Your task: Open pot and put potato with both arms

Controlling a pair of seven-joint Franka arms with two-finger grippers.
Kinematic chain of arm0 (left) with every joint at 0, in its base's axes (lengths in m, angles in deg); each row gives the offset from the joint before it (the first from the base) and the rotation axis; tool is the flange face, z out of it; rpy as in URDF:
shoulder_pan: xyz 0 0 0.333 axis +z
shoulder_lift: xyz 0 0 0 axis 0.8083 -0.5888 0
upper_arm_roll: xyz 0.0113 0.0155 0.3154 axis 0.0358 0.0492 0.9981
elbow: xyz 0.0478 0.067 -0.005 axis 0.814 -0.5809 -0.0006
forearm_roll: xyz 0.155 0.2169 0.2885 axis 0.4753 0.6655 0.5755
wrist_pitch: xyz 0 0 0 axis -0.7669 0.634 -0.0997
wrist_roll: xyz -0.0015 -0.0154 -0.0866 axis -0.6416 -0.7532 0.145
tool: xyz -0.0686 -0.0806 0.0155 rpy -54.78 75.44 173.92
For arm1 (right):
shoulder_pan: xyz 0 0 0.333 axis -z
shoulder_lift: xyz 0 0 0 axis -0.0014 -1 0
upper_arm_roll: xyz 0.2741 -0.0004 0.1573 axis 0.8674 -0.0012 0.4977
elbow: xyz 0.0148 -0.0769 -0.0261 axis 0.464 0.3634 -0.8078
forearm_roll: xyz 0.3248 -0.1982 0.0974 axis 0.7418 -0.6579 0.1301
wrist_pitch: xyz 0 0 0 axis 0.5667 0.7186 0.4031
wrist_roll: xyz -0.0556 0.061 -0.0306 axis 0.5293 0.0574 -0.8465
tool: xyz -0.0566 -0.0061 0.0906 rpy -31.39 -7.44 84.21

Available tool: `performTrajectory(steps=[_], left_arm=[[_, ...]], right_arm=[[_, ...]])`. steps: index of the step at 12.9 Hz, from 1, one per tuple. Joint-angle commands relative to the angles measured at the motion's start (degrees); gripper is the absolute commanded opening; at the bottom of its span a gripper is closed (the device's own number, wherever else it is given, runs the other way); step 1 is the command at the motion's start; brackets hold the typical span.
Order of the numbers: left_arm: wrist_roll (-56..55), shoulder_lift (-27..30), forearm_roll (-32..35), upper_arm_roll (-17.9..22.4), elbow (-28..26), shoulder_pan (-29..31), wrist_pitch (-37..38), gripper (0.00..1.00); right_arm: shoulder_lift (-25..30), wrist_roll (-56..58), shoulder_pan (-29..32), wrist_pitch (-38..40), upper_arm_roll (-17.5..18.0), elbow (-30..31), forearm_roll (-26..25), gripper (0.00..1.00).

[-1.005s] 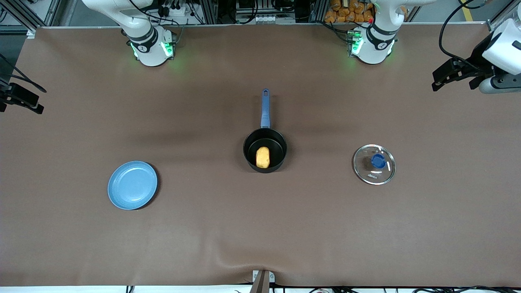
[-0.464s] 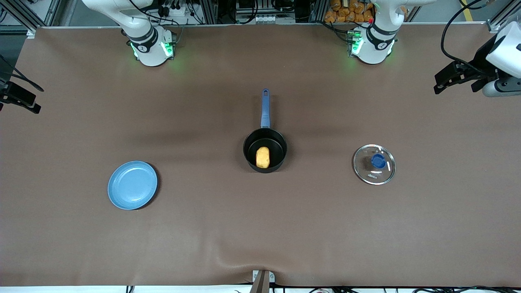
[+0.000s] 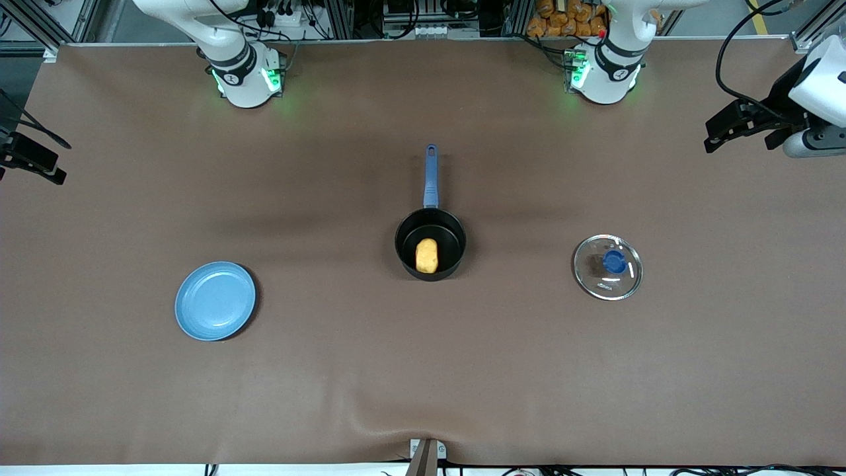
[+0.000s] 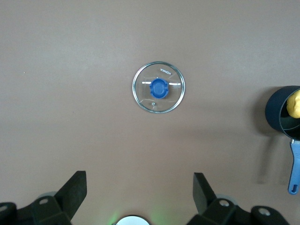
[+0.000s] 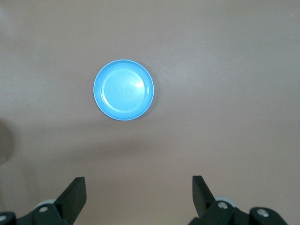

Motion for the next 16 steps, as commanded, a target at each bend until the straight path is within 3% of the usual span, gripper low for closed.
performTrajectory(steps=[1,4,16], left_arm=[[0.0,-0.6,-1.0,0.3,1.4,-0.2,1.4,1.00],[-0.1,-0.2,-1.1,0.5,1.5,-0.1,2.7,1.00],[-1.1,-0.3,-1.0,0.6,1.8,0.0,3.0,1.00]], right_arm=[[0.5,0.3,-0.1,0.7,0.5,-0.4,-0.3,1.00],[0.6,0.3,3.2,0.5,4.2,-0.4,-0.3,1.00],[0.4,0.3,2.8,0.5,4.1,-0.7,-0.6,1.00]])
